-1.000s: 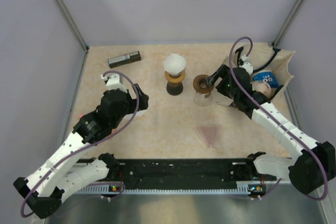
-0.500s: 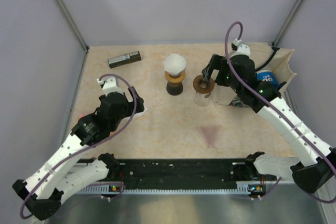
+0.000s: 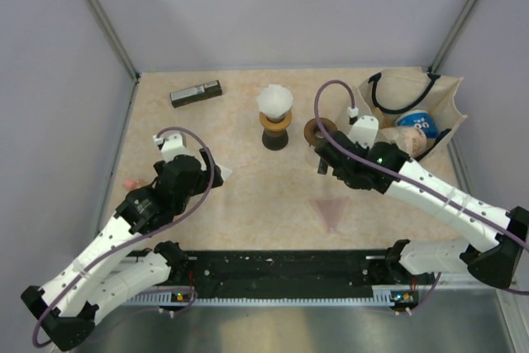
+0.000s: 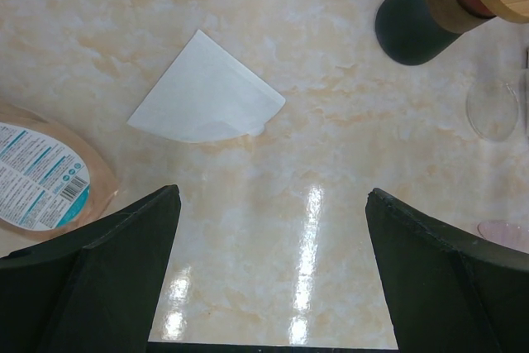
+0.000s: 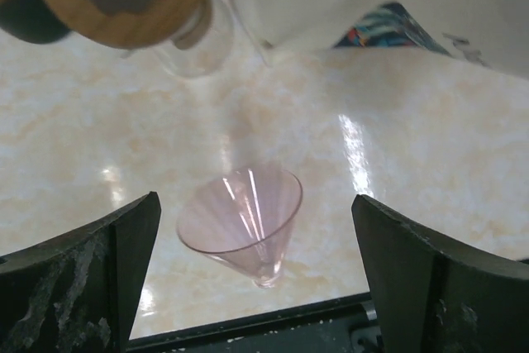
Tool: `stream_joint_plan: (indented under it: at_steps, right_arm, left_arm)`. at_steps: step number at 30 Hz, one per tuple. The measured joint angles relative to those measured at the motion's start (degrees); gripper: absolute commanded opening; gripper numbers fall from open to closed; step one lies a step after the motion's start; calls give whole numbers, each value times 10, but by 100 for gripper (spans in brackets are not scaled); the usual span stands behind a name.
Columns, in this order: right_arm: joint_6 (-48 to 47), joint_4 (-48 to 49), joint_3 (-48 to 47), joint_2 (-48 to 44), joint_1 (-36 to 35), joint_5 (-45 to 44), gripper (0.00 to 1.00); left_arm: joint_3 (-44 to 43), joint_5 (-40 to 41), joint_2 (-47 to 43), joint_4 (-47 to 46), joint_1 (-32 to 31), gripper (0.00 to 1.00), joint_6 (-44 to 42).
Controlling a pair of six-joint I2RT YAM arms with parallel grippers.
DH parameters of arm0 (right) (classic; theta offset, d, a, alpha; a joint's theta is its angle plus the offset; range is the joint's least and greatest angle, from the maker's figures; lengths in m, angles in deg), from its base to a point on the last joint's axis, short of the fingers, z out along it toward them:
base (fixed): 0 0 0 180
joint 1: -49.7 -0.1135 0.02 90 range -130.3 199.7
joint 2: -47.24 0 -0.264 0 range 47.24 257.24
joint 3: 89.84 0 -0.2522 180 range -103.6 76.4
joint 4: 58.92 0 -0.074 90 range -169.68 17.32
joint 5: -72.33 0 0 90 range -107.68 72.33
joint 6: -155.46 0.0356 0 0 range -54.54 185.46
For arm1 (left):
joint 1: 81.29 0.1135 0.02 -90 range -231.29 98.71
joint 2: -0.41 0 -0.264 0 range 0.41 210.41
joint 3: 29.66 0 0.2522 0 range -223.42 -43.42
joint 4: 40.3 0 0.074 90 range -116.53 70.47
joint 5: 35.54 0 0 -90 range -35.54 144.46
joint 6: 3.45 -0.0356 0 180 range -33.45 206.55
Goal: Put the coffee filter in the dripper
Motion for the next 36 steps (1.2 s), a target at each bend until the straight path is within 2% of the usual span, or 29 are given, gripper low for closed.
stream_joint_plan:
  at_steps: [2,9,17,25,29,33,36]
  right_arm:
    - [54,-30,44,-7,0,-6,99]
    - [140,-37,155,-51,14,8,97]
    - [134,85,280,-128,134,117,84]
    - [114,172,321,-130,177,212,71]
    - [108,200,330,-109,188,244,62]
    - [99,217,335,-88,195,261,45]
    - [94,225,339,-85,200,267,36]
  left_arm:
    - [7,-7,-3,-3,0,99,0]
    - [26,-24,-10,-11,0,99,-1]
    - [38,-52,-18,-18,0,99,-1]
    - [48,-76,-17,-30,0,99,0]
    - [48,-78,-17,-30,0,99,0]
    - [48,-78,-17,-30,0,99,0]
    - [49,-76,-17,-30,0,99,0]
